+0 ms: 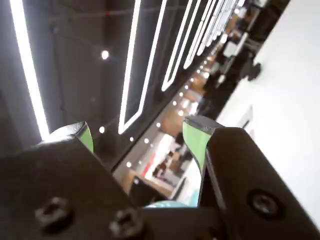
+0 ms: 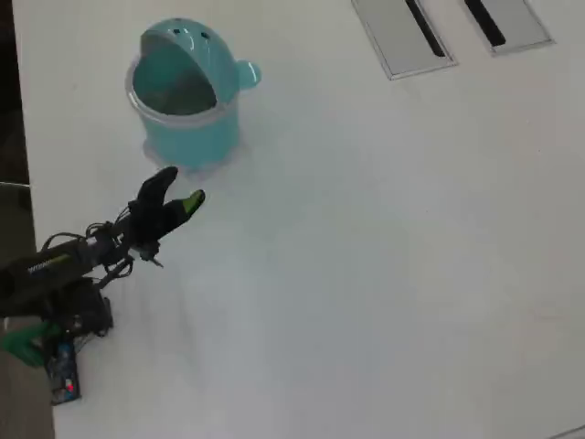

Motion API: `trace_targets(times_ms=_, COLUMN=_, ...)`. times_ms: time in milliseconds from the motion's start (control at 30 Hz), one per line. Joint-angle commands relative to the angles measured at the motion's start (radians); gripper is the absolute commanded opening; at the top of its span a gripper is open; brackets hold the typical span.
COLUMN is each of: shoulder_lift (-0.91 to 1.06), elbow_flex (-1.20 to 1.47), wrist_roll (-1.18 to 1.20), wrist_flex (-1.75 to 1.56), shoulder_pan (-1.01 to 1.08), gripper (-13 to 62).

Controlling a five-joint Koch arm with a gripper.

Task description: Grasp RGB lego blocks and put them in the bin one by one.

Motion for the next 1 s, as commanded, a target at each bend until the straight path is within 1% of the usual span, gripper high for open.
trace_targets(times_ms=0, shoulder_lift=0.077, elbow_flex=-0.026, wrist_roll=0.061, wrist_flex=-0.104, shoulder_pan=0.035, gripper=32.9)
trace_targets(times_ms=100, shoulder_lift=0.077, elbow_flex=0.008, wrist_roll=0.149, wrist_flex=-0.115, shoulder_pan=0.087, gripper=32.9)
trace_targets(times_ms=200, shoulder_lift=0.077, elbow_flex=0.057, wrist_roll=0.175, wrist_flex=-0.152, shoulder_pan=0.104, gripper=32.6)
trace_targets(times_ms=533, shoulder_lift=0.077, elbow_flex=0.193, wrist_roll=0.192, wrist_flex=-0.288, shoulder_pan=0.109, gripper=32.2)
trace_targets(times_ms=800, shoulder_lift=0.077, elbow_flex=0.377, wrist_roll=0.192, wrist_flex=-0.439, shoulder_pan=0.104, gripper=31.9)
trace_targets(times_ms=967, shoulder_lift=0.077, elbow_flex=0.422, wrist_roll=0.192, wrist_flex=-0.477, shoulder_pan=0.109, gripper=31.9)
